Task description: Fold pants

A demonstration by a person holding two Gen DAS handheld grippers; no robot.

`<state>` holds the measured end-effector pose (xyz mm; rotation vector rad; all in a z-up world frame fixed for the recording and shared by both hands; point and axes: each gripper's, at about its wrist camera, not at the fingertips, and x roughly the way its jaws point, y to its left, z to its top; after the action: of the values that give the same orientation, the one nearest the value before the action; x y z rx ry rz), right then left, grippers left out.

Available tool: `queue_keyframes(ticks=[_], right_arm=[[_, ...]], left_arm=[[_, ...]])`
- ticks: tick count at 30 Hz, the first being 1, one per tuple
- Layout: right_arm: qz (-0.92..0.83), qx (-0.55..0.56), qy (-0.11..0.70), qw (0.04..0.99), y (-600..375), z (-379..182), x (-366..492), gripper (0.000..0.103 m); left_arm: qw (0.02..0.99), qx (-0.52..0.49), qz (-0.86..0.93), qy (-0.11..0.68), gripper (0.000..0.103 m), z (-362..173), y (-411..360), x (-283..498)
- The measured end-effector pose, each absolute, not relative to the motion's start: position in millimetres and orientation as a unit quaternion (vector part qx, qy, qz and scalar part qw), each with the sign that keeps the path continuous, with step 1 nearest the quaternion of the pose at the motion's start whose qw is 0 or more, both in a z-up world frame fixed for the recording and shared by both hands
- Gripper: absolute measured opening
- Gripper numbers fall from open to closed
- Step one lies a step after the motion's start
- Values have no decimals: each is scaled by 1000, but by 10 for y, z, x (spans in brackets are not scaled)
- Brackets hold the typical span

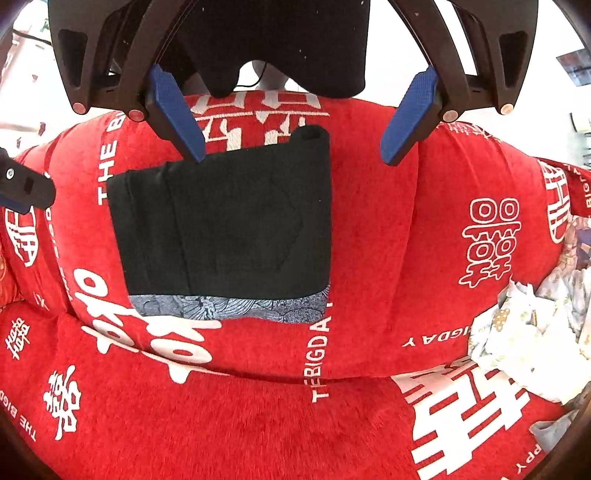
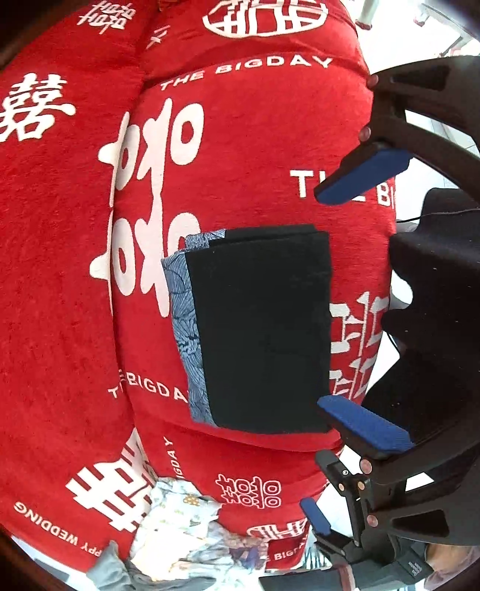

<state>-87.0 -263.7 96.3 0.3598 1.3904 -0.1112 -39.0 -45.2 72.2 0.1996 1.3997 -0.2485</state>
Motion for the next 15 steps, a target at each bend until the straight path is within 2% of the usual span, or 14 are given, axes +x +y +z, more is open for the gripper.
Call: queue_keyframes(ticks=[15], right_arm=[[-74, 147, 655, 738, -2568, 1182, -911, 103]], left_arm=[[752, 108, -116, 639, 96, 1031, -524, -406]])
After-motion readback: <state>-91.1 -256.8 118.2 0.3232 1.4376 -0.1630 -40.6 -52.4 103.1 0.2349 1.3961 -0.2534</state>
